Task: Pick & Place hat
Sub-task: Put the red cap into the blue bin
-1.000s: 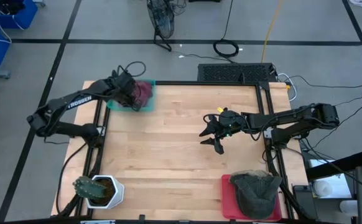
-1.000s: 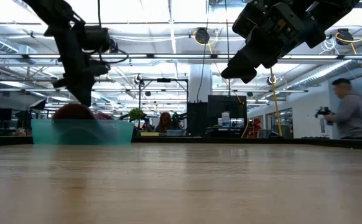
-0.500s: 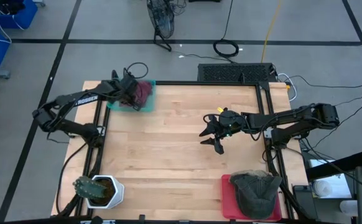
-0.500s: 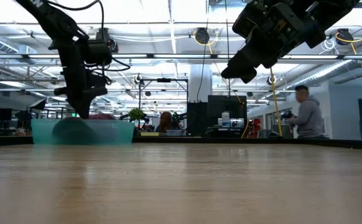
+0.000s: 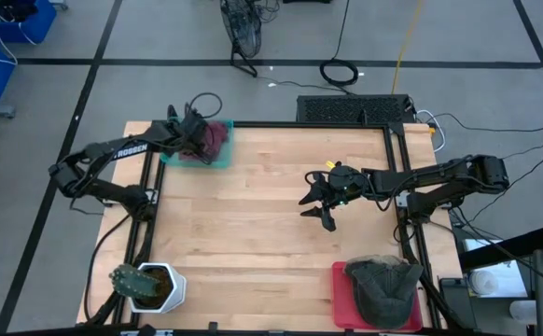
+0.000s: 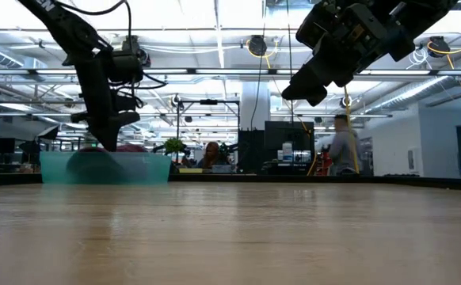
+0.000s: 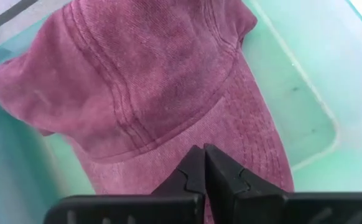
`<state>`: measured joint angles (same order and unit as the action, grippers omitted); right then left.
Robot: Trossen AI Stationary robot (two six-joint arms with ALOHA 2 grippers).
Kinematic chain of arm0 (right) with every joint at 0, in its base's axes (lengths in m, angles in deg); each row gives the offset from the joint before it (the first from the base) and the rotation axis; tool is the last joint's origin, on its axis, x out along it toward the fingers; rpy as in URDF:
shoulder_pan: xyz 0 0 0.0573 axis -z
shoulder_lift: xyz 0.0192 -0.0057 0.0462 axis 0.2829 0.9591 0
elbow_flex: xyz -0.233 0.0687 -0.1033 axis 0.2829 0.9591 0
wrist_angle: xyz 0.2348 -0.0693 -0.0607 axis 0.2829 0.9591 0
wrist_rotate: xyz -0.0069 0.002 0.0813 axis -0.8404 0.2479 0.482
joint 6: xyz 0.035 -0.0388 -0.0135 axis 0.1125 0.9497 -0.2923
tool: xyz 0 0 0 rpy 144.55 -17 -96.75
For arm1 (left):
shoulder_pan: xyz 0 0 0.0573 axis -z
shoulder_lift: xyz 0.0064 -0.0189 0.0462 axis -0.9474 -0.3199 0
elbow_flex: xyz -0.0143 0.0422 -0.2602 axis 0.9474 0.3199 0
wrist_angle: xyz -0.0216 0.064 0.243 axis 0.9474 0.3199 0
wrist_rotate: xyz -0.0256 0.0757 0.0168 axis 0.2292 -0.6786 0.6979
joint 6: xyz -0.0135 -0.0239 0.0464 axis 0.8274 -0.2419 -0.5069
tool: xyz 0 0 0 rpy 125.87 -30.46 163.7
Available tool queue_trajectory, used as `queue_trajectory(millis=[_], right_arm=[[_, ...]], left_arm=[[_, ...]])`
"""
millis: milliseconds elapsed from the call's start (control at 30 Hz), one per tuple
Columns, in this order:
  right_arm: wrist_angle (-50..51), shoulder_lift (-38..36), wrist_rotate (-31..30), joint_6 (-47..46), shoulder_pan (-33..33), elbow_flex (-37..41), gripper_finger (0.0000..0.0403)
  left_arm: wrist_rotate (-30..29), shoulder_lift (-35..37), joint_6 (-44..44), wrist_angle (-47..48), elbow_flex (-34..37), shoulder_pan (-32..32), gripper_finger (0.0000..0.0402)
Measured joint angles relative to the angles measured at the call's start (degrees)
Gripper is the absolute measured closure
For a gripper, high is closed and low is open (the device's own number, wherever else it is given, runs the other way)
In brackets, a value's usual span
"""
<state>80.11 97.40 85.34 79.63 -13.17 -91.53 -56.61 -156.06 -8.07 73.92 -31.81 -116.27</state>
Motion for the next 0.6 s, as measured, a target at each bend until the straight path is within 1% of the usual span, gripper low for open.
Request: queue_trajectory(millis=[133, 267, 433, 600], right_arm=[[0.03, 0.0, 0.0, -0.24, 0.0, 0.0, 0.0248], [0.11, 0.0, 0.0, -0.15, 0.0, 0.0, 0.0248], [0.07, 0.0, 0.0, 0.05, 0.0, 0.0, 0.0248], [0.03, 0.0, 0.0, 0.07, 0.0, 0.0, 0.0248]], left_arm=[[-0.21, 0.12, 0.54, -5.86, 4.54, 0.88, 0.0382], [-0.4, 0.21, 0.25, -8.68, 7.52, 1.38, 0.0389], [-0.26, 0.15, 0.07, -7.28, 6.74, 1.41, 0.0397], [0.81, 1.15, 0.03, -3.67, 3.8, 2.5, 0.0377]])
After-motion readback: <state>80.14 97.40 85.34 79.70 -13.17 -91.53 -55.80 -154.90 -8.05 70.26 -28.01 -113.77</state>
